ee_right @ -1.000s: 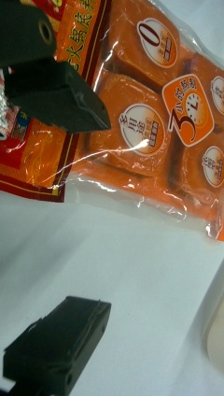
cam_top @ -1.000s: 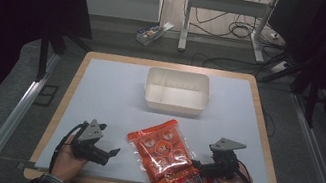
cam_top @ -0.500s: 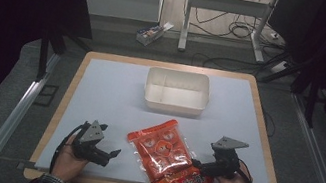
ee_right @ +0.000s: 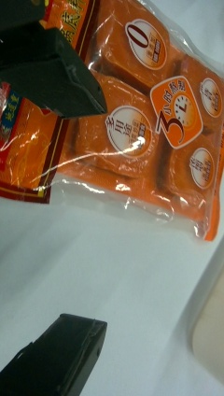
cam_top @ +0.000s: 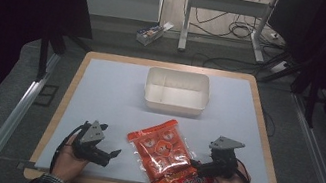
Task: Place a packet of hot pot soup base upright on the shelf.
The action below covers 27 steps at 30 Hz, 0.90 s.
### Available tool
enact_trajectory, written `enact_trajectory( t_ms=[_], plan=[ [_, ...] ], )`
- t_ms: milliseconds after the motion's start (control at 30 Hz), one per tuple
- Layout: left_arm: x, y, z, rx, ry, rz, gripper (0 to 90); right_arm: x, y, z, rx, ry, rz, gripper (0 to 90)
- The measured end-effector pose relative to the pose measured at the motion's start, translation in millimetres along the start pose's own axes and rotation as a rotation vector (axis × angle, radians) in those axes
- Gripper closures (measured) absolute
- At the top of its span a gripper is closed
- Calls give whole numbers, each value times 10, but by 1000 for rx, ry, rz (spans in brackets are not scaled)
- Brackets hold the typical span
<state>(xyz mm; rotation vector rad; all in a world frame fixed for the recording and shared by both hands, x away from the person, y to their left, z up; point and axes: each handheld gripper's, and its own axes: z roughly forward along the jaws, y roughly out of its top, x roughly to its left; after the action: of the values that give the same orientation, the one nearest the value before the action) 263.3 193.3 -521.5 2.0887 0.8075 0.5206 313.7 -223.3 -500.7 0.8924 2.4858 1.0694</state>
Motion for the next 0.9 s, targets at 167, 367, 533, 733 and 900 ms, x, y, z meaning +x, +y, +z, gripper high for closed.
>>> enact_trajectory(
  t_ms=[167,367,533,733,900],
  plan=[
    [6,-3,-3,-7,0,-7,32,83,32,52,18,3,-13,0],
    [-1,-2,8,-2,-3,-4,32,229,101,115,27,31,-44,0],
    [-1,-2,8,-3,-4,-3,32,323,161,174,48,48,-48,61],
    [-4,-1,9,-1,-6,0,32,395,238,184,71,59,-81,267],
    [-6,1,5,-3,-6,3,32,459,305,157,97,50,-99,410]
  ],
)
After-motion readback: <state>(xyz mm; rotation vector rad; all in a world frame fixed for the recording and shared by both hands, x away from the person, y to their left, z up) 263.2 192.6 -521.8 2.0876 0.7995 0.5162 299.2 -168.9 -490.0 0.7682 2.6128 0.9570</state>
